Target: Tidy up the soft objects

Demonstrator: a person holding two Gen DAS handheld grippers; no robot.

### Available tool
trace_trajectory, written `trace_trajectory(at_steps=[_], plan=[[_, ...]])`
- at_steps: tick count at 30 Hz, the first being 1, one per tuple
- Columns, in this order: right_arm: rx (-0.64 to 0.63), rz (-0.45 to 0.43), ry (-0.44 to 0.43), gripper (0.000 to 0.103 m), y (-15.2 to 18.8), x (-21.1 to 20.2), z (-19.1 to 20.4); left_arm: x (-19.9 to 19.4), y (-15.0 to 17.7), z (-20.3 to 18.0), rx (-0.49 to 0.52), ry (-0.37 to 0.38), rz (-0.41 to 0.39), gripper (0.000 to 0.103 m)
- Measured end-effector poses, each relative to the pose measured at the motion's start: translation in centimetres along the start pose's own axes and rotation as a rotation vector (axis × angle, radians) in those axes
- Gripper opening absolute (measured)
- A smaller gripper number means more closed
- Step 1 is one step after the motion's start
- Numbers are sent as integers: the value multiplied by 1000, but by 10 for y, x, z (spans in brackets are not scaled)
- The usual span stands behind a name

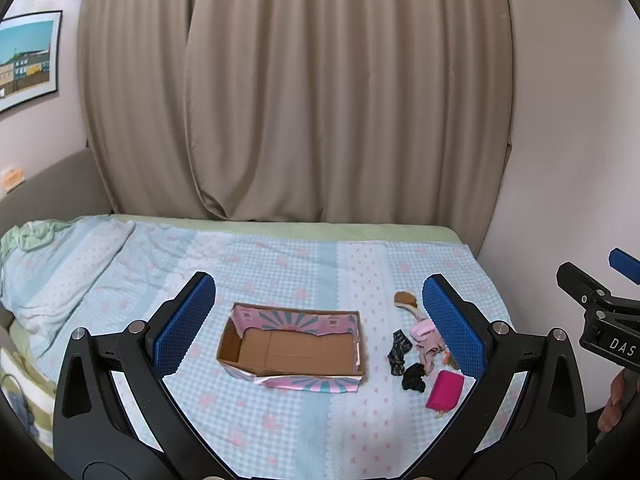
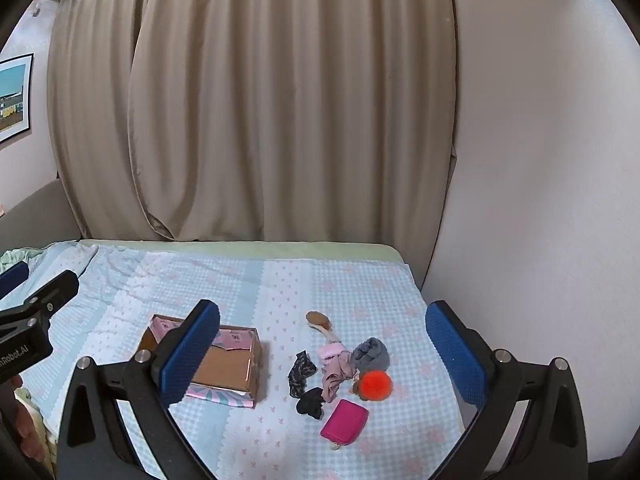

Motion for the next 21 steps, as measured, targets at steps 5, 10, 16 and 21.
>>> trace_trajectory(at_steps=[5,10,16,21], plan=[[1,-2,0,103,1,2,1,-1,1,1,-2,2,-1,103],[2,-5,-1,103,2,3,1,-2,2,2,-5,3,-1,103],[2,-6,0,103,3,3,3,-5,2,0,-4,5,-4,103],[5,-4,6,103,2,2,3,-5,1,-1,-3,7,-3,103]])
Point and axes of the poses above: each gripper's, at about its wrist camera, not at the fingertips, and x roughly the way its jaws point, z to its left, y to its underside, the point moved 8 cm from there along x, roughly the way its jaws point, and after that the axes turned 10 degrees about -z, right-handed, at the moved point
